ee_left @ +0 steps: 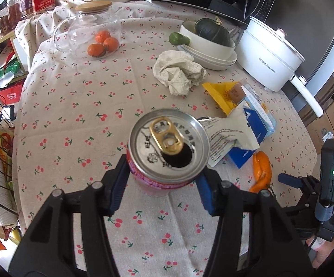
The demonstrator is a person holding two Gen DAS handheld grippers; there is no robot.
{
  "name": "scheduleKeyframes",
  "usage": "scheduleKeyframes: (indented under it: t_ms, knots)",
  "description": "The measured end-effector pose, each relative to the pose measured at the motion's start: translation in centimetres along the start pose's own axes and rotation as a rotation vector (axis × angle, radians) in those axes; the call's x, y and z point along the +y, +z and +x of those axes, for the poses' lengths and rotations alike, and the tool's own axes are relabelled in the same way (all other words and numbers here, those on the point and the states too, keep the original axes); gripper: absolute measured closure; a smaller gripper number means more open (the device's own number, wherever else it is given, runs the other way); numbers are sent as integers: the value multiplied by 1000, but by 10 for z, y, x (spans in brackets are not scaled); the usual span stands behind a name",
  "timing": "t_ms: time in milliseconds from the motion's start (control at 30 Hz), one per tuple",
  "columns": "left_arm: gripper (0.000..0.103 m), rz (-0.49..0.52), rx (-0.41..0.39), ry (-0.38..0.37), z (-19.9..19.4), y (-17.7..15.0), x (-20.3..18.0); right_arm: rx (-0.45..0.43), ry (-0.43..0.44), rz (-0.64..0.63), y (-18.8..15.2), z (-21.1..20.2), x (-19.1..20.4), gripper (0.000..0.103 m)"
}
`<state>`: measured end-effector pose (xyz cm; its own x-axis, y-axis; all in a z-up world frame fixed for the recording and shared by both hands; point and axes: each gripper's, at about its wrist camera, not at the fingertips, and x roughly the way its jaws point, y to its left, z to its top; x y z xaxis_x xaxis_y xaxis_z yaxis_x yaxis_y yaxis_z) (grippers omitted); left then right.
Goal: Collect trash
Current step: 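Grasp the red can with the left gripper while the right gripper grasps the orange pepper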
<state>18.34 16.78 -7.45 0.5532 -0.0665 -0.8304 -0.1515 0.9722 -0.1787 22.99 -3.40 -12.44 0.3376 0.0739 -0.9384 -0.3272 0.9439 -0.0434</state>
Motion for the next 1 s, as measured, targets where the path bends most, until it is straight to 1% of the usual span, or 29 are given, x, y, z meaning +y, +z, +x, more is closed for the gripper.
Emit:
scheduleKeyframes:
  t_ms: [100, 167, 200, 233, 267, 300, 367, 400, 467, 533, 800, 1000]
  knots:
    - [46, -6, 7, -18, -8, -5, 2, -16, -46, -39, 1, 3, 9, 9]
    - [46, -1, 12, -29, -11, -9, 0, -29, -91, -84, 0, 3, 17, 20]
    - [46, 5, 13, -36, -13, -10, -1, -35, -105, -105, 0, 3, 20, 23]
    - [46, 13, 12, -41, -15, -11, -3, -41, -115, -121, 0, 3, 22, 28]
    - [46, 22, 11, -45, -17, -12, -5, -47, -121, -130, 0, 2, 24, 34]
    - [46, 31, 10, -47, -19, -13, -7, -51, -122, -136, 0, 1, 26, 36]
    - [46, 45, 6, -49, -22, -15, -9, -56, -125, -151, 0, 0, 29, 53]
    - [46, 49, 5, -50, -24, -16, -10, -56, -123, -159, 1, 0, 30, 56]
    - [46, 53, 5, -54, -26, -17, -11, -51, -112, -161, -1, -2, 29, 64]
    - [46, 52, 6, -57, -27, -18, -11, -57, -103, -156, -3, -5, 26, 69]
    - [46, 66, 12, -74, -28, -21, -24, -97, -69, -119, -10, -32, 10, 71]
    - [46, 108, 17, -98, -27, -25, -48, -108, -54, -71, -18, -49, -16, 72]
